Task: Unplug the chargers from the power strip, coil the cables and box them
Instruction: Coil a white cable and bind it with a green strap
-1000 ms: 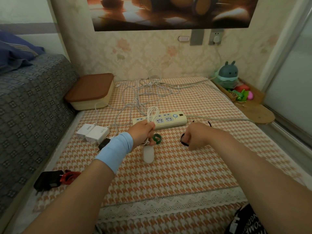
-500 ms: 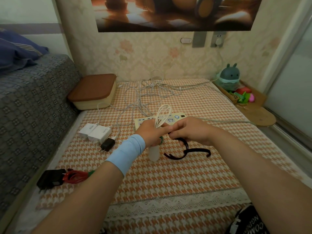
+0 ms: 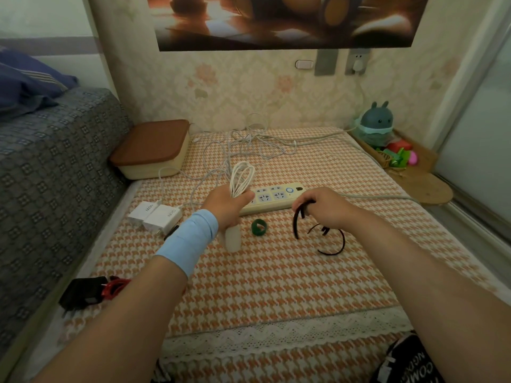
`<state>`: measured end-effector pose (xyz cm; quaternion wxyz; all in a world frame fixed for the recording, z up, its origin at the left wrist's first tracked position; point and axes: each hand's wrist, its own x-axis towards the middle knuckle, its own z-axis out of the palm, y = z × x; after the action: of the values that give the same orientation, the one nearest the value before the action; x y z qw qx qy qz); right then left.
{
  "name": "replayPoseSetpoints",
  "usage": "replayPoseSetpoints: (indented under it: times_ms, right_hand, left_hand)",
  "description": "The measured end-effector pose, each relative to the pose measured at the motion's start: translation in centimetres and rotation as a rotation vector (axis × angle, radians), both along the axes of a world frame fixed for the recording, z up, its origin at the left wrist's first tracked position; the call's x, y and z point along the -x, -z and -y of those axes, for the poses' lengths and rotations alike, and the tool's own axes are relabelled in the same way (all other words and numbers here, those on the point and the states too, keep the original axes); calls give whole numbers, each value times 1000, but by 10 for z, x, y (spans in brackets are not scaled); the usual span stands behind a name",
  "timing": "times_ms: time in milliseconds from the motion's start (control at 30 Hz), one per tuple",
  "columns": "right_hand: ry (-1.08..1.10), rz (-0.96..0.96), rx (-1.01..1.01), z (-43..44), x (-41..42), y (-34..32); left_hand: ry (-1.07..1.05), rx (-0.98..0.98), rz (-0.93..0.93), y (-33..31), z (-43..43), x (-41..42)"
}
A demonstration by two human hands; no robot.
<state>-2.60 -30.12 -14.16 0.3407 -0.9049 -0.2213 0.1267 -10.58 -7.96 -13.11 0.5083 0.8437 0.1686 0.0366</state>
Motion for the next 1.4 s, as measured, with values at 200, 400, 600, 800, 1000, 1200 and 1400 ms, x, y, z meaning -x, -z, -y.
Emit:
replayPoseSetpoints:
  times_ms: [200, 400, 600, 800, 1000, 1200, 1400]
  right_hand:
    - [119, -108, 137, -5, -16, 14]
    - [51, 317, 274, -30, -1, 11]
    - [-337, 511, 500, -71, 25, 29]
    - [-188, 257, 100, -78, 28, 18]
    - [-103, -96, -329, -68, 37, -7]
    - [-189, -315, -515, -55, 45, -17]
    - [-173, -265, -561, -63, 59, -28]
  left_hand:
    - [-24, 362, -227, 4, -14, 0]
    - [26, 345, -134, 5, -23, 3]
    - [2, 395, -44, 15, -29, 7]
    - [-45, 518, 7, 15, -30, 14]
    - [-87, 538, -29, 9, -25, 11]
    - [35, 433, -75, 12, -19, 17]
    - [180, 314, -22, 11, 6, 24]
